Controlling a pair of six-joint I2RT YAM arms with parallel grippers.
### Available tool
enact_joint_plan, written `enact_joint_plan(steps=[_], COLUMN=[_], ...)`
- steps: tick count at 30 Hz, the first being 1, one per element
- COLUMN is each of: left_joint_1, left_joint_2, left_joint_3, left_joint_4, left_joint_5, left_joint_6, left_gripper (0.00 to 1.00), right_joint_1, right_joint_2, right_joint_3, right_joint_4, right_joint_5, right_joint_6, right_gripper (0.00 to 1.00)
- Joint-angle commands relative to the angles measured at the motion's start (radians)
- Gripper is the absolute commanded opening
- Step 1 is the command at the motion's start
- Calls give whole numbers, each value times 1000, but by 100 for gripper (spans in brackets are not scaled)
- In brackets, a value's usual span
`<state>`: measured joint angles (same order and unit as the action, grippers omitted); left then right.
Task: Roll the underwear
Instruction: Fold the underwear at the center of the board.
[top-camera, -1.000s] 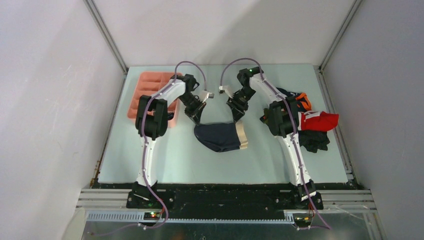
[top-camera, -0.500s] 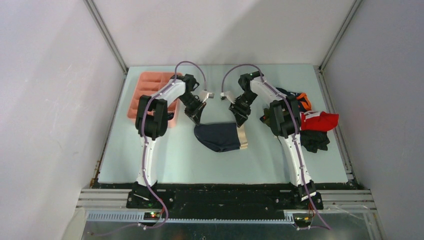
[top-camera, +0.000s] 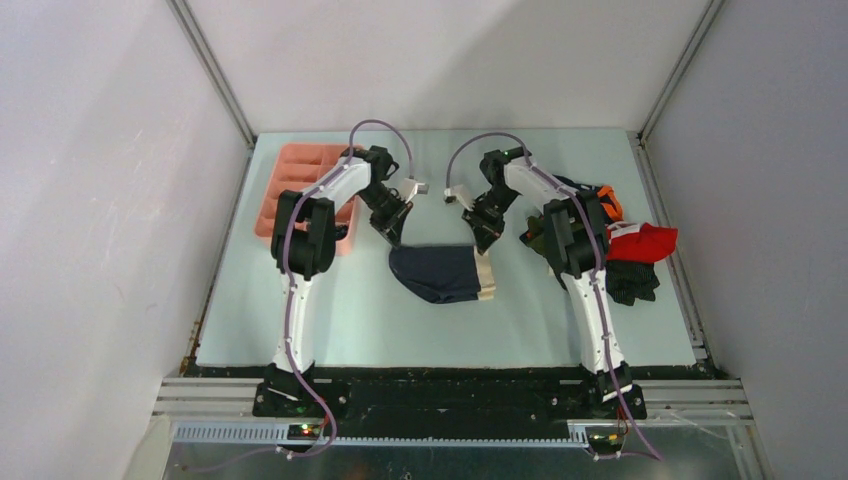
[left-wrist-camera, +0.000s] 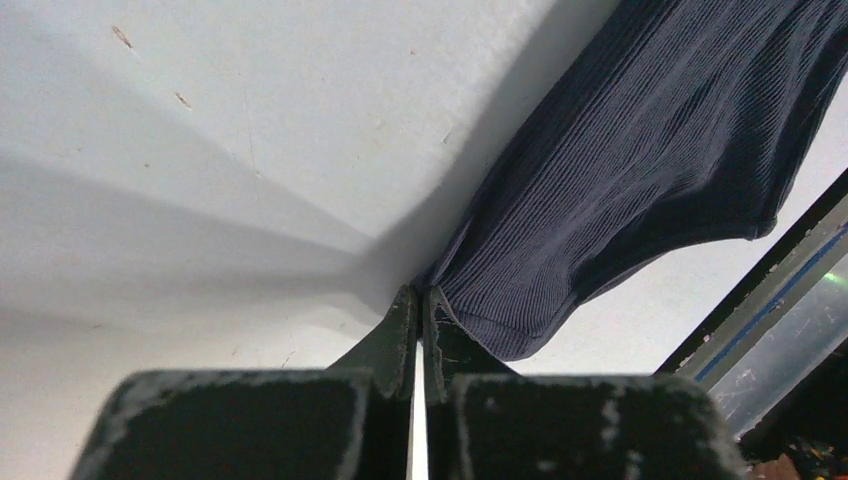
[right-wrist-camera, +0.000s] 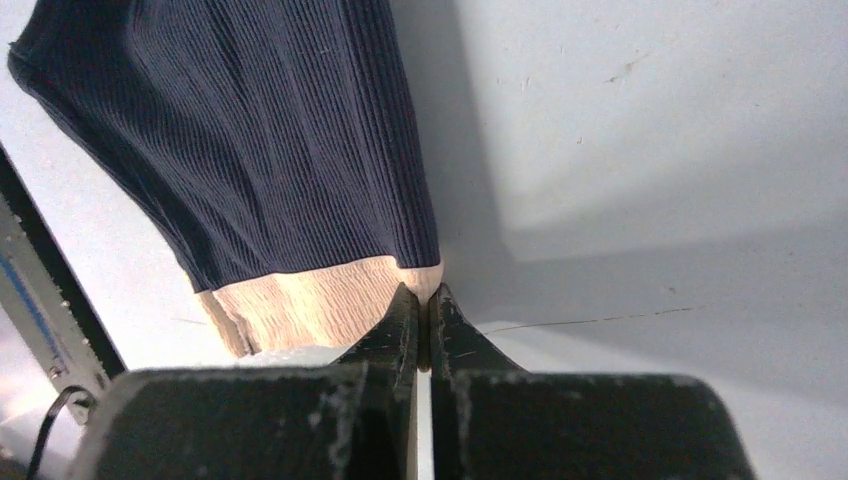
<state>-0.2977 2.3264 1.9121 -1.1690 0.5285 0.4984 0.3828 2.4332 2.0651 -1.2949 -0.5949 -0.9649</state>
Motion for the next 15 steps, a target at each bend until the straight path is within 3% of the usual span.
enact_joint_plan(steps=[1,8,15], left_joint_1=[7,-10,-80], left_joint_2=[-89,-310,-486], left_joint_3=[-22,-273,-442], left_joint_4=[50,221,284], left_joint_5=[46,91,79], left_joint_6=[49,131,220], left_gripper=[0,0,0], right_joint_1=[3,39,74], right_joint_2=[-148,-446,-599], right_joint_3=[-157,-545,-702], right_joint_4=[201,526,657], right_joint_5=[24,58,88], right_joint_6=[33,60,135], right_gripper=[0,0,0])
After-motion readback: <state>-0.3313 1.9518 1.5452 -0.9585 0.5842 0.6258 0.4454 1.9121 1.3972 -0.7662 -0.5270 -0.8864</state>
